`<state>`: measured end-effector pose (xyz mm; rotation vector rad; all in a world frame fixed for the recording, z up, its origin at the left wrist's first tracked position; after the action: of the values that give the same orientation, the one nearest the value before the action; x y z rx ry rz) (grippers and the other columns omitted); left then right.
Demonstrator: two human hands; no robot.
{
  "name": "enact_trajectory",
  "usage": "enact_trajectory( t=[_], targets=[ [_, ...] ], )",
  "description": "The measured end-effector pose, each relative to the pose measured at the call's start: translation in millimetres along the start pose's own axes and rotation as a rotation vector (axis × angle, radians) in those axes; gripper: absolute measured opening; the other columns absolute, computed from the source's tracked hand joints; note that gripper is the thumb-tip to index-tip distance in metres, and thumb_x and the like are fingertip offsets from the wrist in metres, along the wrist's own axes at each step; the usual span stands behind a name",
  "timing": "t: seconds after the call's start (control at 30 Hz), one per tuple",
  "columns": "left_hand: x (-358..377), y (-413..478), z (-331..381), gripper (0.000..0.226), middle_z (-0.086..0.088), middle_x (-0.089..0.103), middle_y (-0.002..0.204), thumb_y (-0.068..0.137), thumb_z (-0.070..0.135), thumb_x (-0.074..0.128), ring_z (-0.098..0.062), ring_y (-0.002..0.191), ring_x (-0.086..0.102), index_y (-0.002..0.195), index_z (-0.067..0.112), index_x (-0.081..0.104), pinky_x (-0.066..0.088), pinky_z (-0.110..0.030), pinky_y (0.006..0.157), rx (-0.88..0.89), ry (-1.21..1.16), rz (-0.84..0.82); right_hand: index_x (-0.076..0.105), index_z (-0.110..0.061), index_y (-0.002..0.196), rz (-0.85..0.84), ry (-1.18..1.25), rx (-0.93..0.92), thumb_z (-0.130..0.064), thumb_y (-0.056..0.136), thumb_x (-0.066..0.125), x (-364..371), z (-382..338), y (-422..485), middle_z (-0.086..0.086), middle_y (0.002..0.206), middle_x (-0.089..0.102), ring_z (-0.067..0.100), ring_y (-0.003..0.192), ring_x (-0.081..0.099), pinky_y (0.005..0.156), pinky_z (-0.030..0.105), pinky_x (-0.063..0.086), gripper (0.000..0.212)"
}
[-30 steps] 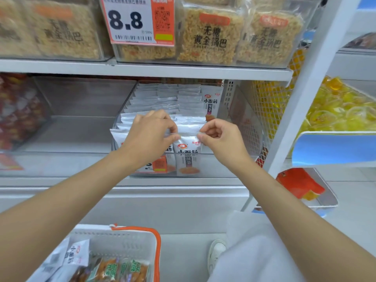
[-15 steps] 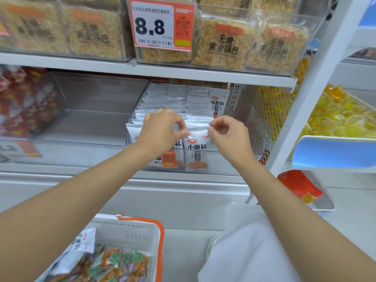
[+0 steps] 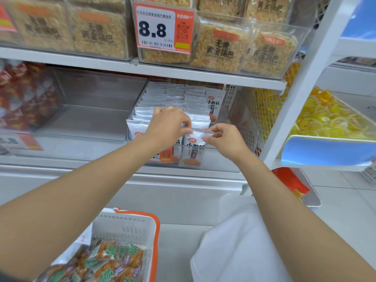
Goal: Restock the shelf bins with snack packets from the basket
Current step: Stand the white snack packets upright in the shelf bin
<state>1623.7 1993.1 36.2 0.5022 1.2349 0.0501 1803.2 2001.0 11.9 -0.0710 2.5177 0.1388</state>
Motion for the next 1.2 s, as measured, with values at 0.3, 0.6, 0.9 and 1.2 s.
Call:
enact_trajectory(
  t=[0.3,0.6,0.9,1.2],
  targets=[
    [-3,5,11,0.017,0.008,0.057,0.106,0.085,0.036,0.063,-0.016,0.111,0.044,0.101,0.034,0.068,0.027,-0.039,0.099,0.028,-0.037,-0.006,0.060,-0.004,0.107,-0.137,0.071,0.029,-0.005,0.077,0.080,-2,4,-4,0.014,0.094,0.074,0.023,0.088,0.069,0.083,0.037,0.052,0.036],
    [-1,28,28,0.013,0.006,0.057,0.095,0.088,0.040,0.065,-0.018,0.107,0.045,0.090,0.030,0.074,0.031,-0.041,0.097,0.016,-0.124,-0.053,0.060,-0.006,0.095,-0.191,0.072,0.107,-0.003,0.079,0.077,-4,3,1,0.005,0.071,0.065,0.013,0.063,0.058,0.069,0.028,0.049,0.024],
    [7,28,25,0.010,0.010,0.056,0.090,0.087,0.038,0.068,-0.014,0.101,0.045,0.090,0.030,0.074,0.028,-0.038,0.095,0.065,-0.132,-0.078,0.069,-0.006,0.090,-0.247,0.040,0.111,-0.008,0.083,0.073,0,5,4,0.010,0.080,0.067,0.018,0.077,0.058,0.073,0.031,0.046,0.009],
    [-6,5,16,0.013,0.006,0.062,0.081,0.089,0.038,0.065,-0.013,0.084,0.049,0.087,0.025,0.067,0.037,-0.031,0.077,-0.048,-0.269,0.117,0.052,-0.014,0.100,0.071,0.085,0.043,-0.010,0.076,0.078,-1,-4,-9,0.001,0.093,0.057,0.013,0.080,0.053,0.069,0.024,0.043,0.035]
  ],
)
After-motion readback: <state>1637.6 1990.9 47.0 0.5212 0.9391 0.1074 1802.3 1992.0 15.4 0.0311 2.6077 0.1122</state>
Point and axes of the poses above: each hand's wrist, its own y-axis towards the middle knuckle, its own x-axis out of the palm, z = x × y, the point moved 2 cm from there along y, towards the middle knuckle
